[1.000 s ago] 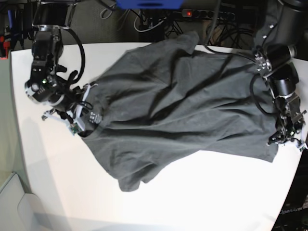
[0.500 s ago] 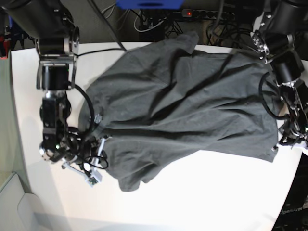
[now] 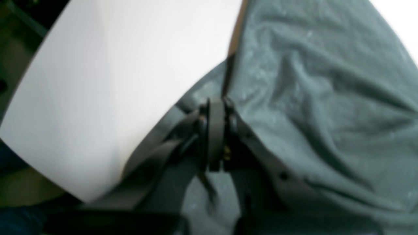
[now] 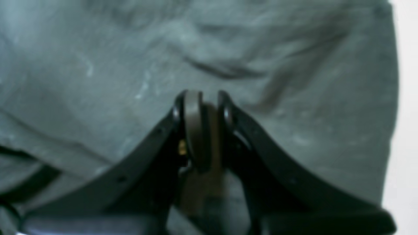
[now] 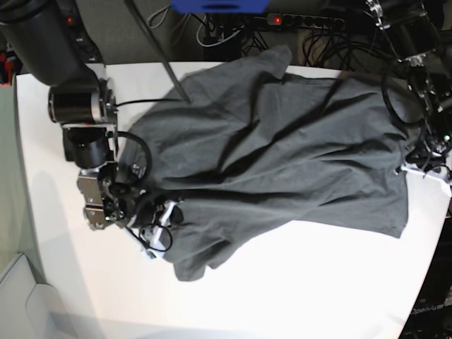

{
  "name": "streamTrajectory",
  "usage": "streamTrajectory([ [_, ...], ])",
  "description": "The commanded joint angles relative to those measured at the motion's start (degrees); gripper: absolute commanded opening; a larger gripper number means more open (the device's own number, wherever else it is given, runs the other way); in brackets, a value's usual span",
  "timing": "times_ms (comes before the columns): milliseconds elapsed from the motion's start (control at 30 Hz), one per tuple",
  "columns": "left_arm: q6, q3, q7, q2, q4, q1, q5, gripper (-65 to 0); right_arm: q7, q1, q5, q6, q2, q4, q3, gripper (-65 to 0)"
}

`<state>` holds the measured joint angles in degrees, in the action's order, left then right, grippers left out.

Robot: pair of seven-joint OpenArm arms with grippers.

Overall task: Layout the t-shirt on the table in an organized manner, then fold the t-shirt properly
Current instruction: 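Lower both grippers to grasp the shirt edges again, then pull the grasped shirt edges apart with both grippers to stretch it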

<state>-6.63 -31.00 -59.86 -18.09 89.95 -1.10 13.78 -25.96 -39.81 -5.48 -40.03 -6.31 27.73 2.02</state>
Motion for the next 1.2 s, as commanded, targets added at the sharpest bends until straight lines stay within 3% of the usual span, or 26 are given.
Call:
streamTrajectory([
  [0, 0.0, -0.34, 0.29, -1.12, 2.22, 0.71, -0.37, -64.9, 1.3, -1.29, -0.2, 0.03, -1.21, -0.08, -0.13, -58.1],
  [67, 0.08, -1.22, -0.32, -0.86, 4.69, 3.17, -0.37, -64.9, 3.41, -1.11, -0.2, 0.34, -2.18, -1.13, -0.13, -58.1],
  [300, 0.26, -8.16, -0.67, 1.08, 6.8, 5.81, -0.29, -64.9, 5.6, -1.37, -0.2, 20.47, -5.17, -1.31, -0.31, -58.1],
  [467, 0.26, -8.86, -0.67, 1.43, 7.06, 6.95, 0.07, -64.8, 7.45, -1.11, -0.55, 28.73, -6.22, 1.33, -0.31, -58.1],
  [667, 0.35, -9.22, -0.67, 2.39, 7.06, 7.13, -0.11, -64.8, 6.66, 4.96, -0.2, 29.35, -6.22, 19.79, -0.4, -58.1],
  [767, 0.35, -9.22, -0.67, 2.48, 7.15, 8.0, 0.07, -64.8, 6.48, 9.61, -0.2, 33.31, -5.96, 31.66, -0.4, -58.1],
  [833, 0.35, -8.95, -0.67, 2.57, 7.15, 8.18, 0.07, -64.8, 4.64, 12.6, -0.46, 34.18, -5.87, 38.6, -0.22, -58.1],
  [900, 0.35, -8.86, -0.67, 2.57, 7.15, 8.18, 0.07, -64.8, -0.55, 14.8, -0.63, 32.6, -4.9, 43.79, -0.22, -58.1],
  [1167, 0.35, -8.69, -0.67, 2.04, 5.83, 7.92, -0.46, -64.7, -24.2, 26.76, -0.63, 19.42, 1.69, 62.78, -0.4, -58.1],
])
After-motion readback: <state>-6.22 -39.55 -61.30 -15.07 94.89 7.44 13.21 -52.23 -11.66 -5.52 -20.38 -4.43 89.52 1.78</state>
